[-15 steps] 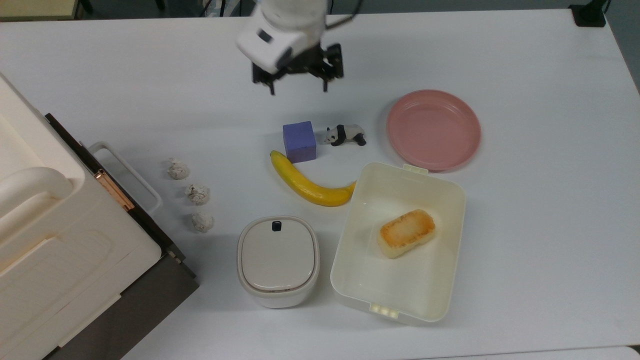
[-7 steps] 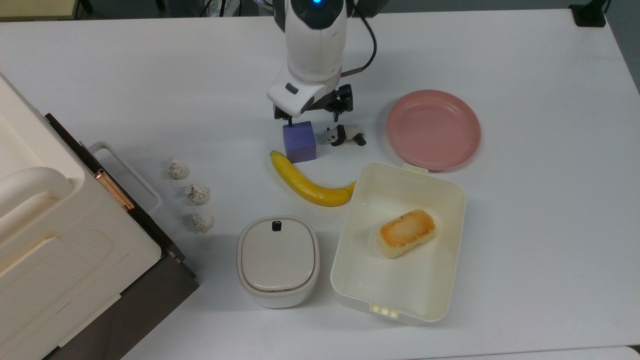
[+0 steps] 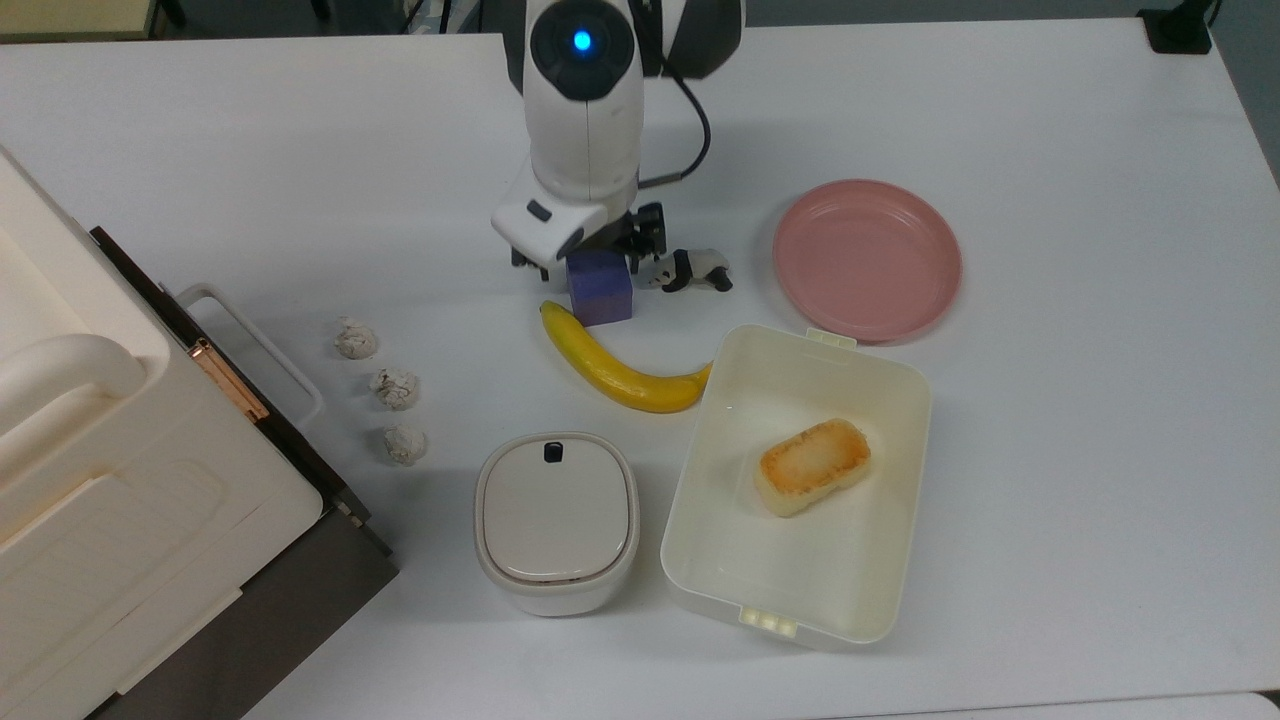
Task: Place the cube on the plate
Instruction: 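Close the gripper on the purple cube and lift it, then carry the held cube over the pink plate and lower it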
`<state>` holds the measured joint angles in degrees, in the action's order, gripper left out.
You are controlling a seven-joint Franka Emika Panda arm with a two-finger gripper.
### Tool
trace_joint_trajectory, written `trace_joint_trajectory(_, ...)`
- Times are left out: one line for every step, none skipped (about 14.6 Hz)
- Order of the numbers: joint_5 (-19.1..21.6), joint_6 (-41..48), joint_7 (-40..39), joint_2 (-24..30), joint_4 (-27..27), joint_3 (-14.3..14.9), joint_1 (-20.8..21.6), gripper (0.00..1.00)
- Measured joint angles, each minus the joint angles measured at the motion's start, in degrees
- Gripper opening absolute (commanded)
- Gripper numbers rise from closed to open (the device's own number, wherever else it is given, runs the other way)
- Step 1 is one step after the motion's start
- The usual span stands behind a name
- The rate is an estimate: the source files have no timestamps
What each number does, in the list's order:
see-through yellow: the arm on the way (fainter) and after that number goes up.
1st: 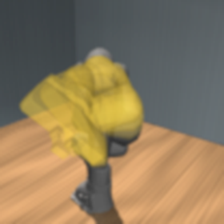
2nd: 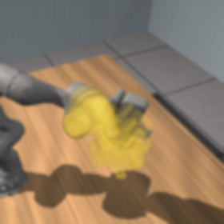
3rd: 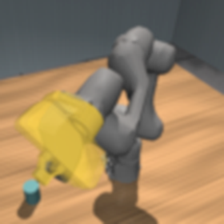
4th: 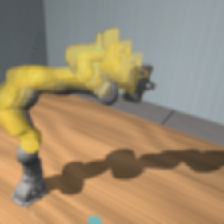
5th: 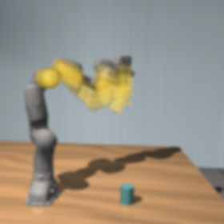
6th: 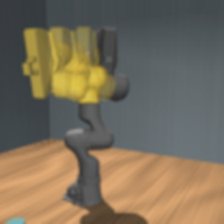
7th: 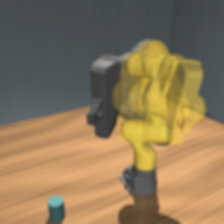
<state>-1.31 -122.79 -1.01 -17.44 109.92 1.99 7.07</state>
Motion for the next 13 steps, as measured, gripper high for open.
trace_joint_trajectory(-0.4, -0.89, 0.0, -1.2, -0.25, 0.0, 0.0, 0.68)
trace_joint_trajectory(-0.64, -1.67, 0.0, -2.26, -0.46, 0.0, 0.01, 0.46)
trace_joint_trajectory(-0.77, -1.95, 0.0, -2.97, -0.82, -0.02, 0.05, 0.29)
trace_joint_trajectory(-0.77, -1.95, 0.0, -3.3, -1.39, -0.09, 0.16, 0.22)
trace_joint_trajectory(-0.77, -1.9, 0.0, -3.28, -2.01, -0.15, 0.38, 0.21)
trace_joint_trajectory(-0.77, -1.43, 0.02, -3.11, -2.86, -0.2, 0.64, 0.21)
trace_joint_trajectory(-0.77, 0.1, 0.02, -2.74, -4.06, -0.37, 0.85, 0.21)
trace_joint_trajectory(-0.74, 3.88, 0.02, -1.86, -6.49, -0.54, 1.42, 0.21)
trace_joint_trajectory(-0.47, 6.39, 0.03, -1.16, -8.23, -0.6, 1.98, 0.22)
trace_joint_trajectory(0.17, 8.69, 0.03, -0.55, -10.1, -0.62, 2.73, 0.22)
trace_joint_trajectory(0.87, 10.5, 0.09, -0.06, -11.69, -0.66, 3.71, 0.24)
trace_joint_trajectory(1.4, 12.12, 0.95, 0.39, -13.09, -0.75, 5.95, 0.25)
trace_joint_trajectory(1.56, 12.36, 2.32, 0.41, -13.34, -0.81, 7.55, 0.26)
